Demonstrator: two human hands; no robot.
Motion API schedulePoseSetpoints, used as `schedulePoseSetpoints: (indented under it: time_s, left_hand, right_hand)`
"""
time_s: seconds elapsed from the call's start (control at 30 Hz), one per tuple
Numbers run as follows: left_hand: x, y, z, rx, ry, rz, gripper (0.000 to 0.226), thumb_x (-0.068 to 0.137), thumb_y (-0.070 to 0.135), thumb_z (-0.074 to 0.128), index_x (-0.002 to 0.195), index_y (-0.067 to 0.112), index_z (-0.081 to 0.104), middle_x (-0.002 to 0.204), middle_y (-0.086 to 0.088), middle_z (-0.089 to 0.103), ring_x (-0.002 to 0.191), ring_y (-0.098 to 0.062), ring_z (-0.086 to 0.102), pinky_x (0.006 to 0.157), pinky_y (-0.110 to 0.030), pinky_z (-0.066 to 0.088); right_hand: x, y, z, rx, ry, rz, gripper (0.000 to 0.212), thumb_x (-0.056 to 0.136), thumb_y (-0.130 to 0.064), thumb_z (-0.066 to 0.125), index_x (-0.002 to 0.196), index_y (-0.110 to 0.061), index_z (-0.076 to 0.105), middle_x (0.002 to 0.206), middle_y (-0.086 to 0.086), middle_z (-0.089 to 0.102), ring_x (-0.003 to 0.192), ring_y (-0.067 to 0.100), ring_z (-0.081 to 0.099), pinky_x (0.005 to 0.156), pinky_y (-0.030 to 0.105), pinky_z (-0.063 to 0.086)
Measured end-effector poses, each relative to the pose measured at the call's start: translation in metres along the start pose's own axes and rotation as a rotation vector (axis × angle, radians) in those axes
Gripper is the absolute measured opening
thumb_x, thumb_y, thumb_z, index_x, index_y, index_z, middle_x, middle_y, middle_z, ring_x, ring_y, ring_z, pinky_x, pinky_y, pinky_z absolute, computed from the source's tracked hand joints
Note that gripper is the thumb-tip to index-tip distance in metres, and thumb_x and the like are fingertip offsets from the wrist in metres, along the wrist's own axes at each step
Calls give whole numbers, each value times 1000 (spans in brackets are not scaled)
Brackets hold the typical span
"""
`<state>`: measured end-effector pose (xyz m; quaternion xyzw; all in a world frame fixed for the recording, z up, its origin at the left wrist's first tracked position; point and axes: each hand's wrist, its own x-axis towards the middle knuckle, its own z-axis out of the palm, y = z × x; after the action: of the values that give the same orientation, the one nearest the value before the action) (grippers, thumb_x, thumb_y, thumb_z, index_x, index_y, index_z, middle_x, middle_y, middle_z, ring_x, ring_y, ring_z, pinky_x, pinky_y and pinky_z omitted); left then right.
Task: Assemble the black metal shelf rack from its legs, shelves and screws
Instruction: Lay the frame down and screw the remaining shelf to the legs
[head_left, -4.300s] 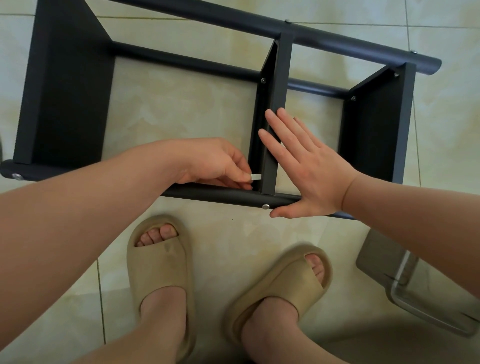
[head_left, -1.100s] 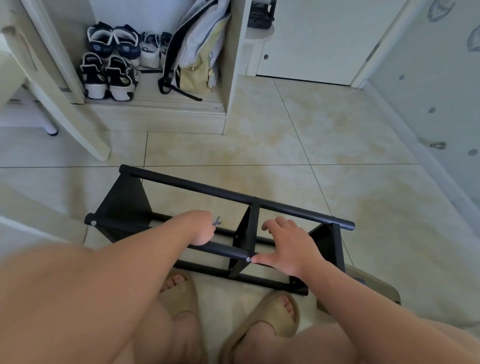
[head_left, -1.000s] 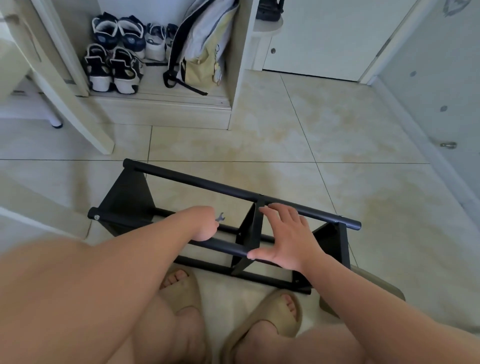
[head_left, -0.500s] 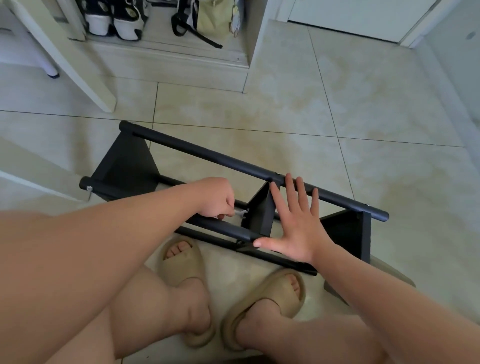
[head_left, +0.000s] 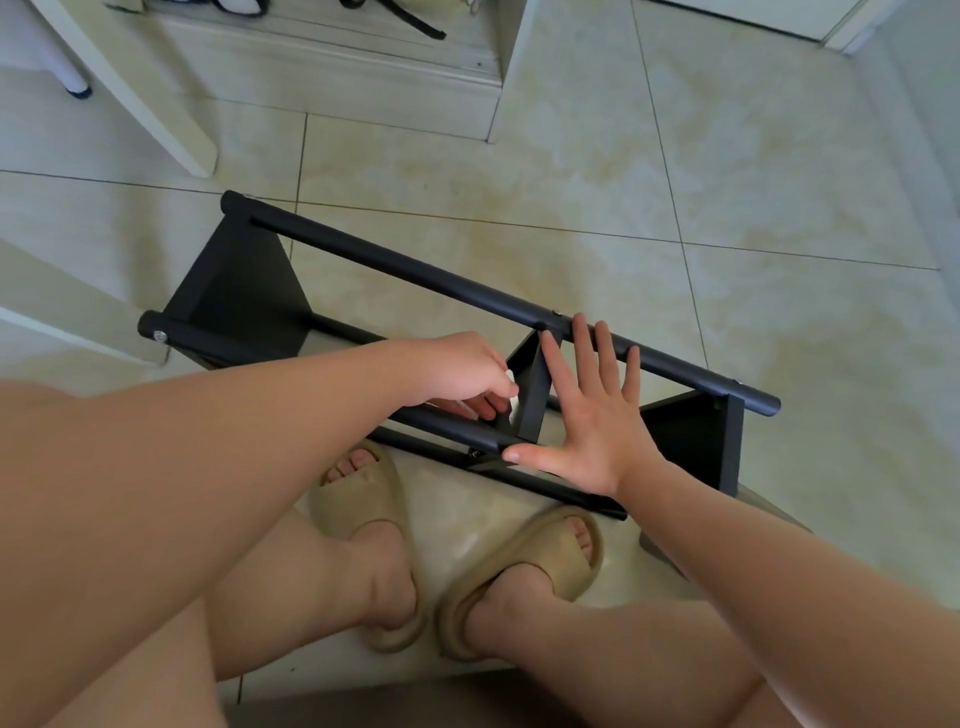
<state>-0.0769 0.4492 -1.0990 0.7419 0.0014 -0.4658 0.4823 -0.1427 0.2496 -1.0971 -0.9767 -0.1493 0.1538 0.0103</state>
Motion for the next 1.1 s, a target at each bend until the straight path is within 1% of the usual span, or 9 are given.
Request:
schedulePoseSetpoints:
  time_s: [0.07,0.1,0.13,0.23,0.33,0.5,0.67,0.93,1.1]
  left_hand:
    - [2,-1,1,-87,-18,-36,18,96,20,65,109,7,61,84,-2,77,82,-15,75,77,-29,60]
    - [2,-1,1,-117,-33,-43,17,96,18,64,107,7,60,82,-3,78,82,-17,76,80,-31,60]
    - [2,-1,0,-143,-39,-44,14,96,16,64,104,7,60,80,-4,78,81,-18,76,79,-31,61]
    - [1,-1,-1,-194,-31,-21,7,94,13,65,100,10,63,79,-6,77,79,-20,76,69,-28,61]
    - [1,-1,0,-190,-20,17,7,92,9,66,99,10,67,79,-8,77,79,-21,76,67,-27,61]
    - [2,-2,0,-183,-22,12,3,95,13,66,98,14,67,77,-3,77,80,-17,76,71,-27,61]
    - [1,-1,2,-149,-31,25,1,96,16,65,97,16,66,75,1,77,78,-14,76,68,-24,60]
    - [2,-1,2,-112,-33,42,2,96,16,65,97,17,67,77,2,77,79,-13,76,67,-23,58]
    - [4,-1,2,-132,-29,31,2,97,15,64,97,16,65,77,2,77,79,-13,76,70,-24,60]
  right_hand:
    - [0,-1,0,7,1,1,125,64,-104,20,160,-31,-16,164,9,-29,150,32,-30,119,62,-15]
    - [0,-1,-1,11,3,1,126,64,-104,20,160,-31,-15,164,9,-29,150,32,-30,119,62,-15]
    - [0,-1,-1,10,4,1,126,64,-104,19,159,-31,-16,165,9,-28,150,32,-30,119,62,-15]
    - [0,-1,-1,5,6,2,126,64,-104,20,159,-31,-16,165,9,-28,150,31,-30,119,62,-14]
    - [0,0,0,5,11,3,126,65,-103,23,160,-29,-13,165,10,-26,151,32,-29,119,63,-13]
    - [1,-1,0,6,12,1,126,64,-104,20,161,-29,-12,165,9,-27,151,32,-28,119,64,-12]
    - [0,-1,-1,-1,3,6,126,63,-104,18,160,-29,-14,165,9,-28,150,32,-29,119,63,-13]
    - [1,-2,-2,-1,-1,4,126,64,-104,19,160,-29,-14,164,9,-29,150,31,-30,119,62,-16]
    - [0,-2,-2,8,8,1,127,64,-103,21,161,-28,-12,165,10,-27,151,32,-29,119,61,-16]
